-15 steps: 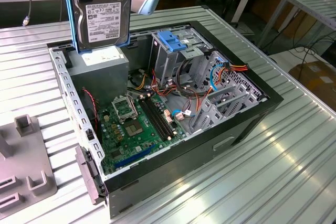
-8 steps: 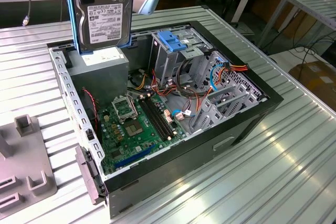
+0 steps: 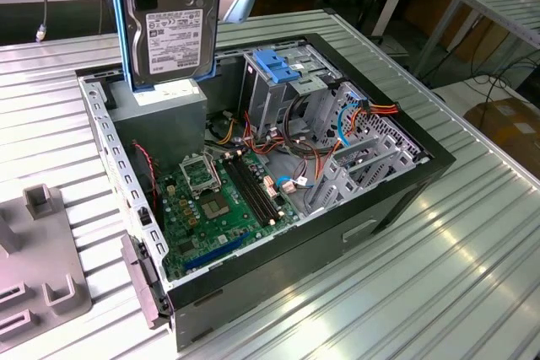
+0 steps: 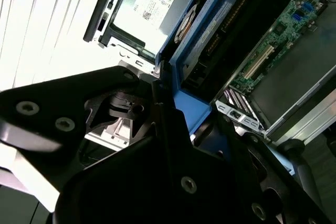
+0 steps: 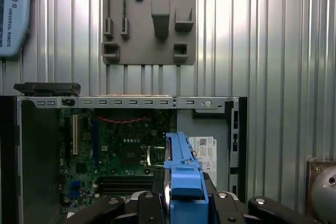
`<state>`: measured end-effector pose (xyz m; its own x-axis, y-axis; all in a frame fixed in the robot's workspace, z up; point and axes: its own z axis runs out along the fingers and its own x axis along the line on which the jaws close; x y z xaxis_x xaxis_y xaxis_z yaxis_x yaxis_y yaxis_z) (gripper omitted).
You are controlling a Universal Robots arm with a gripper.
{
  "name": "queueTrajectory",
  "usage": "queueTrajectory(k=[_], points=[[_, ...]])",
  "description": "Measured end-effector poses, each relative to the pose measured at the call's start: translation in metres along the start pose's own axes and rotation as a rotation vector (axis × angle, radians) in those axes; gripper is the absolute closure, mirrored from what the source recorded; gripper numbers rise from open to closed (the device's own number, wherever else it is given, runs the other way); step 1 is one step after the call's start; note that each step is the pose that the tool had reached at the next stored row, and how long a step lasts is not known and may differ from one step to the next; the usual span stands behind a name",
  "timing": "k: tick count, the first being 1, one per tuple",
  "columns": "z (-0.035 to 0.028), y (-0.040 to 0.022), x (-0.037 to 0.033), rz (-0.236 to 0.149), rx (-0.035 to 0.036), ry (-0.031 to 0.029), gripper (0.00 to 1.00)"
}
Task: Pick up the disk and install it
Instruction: 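Pick up the disk, then insert the disk into the insertion slot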
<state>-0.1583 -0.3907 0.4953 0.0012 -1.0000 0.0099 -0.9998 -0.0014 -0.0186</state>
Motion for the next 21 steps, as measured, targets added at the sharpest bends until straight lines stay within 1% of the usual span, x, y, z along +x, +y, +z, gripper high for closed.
queueTrajectory(k=[2,4,6,7,9,21], points=[[0.0002,-0.0042,0.0003,0.0,0.0001,-0.0001,0.63],[0.0005,-0.0122,0.0005,0.0,0.0001,0.0,0.63],[0.0008,-0.0178,0.0005,0.0,0.0001,0.0001,0.63],[0.001,-0.0219,0.0005,0.0,0.0001,0.0002,0.63],[0.001,-0.0259,0.0005,0.0,0.0,0.0003,0.63],[0.001,-0.0265,0.001,0.0,0.0001,0.0002,0.63]])
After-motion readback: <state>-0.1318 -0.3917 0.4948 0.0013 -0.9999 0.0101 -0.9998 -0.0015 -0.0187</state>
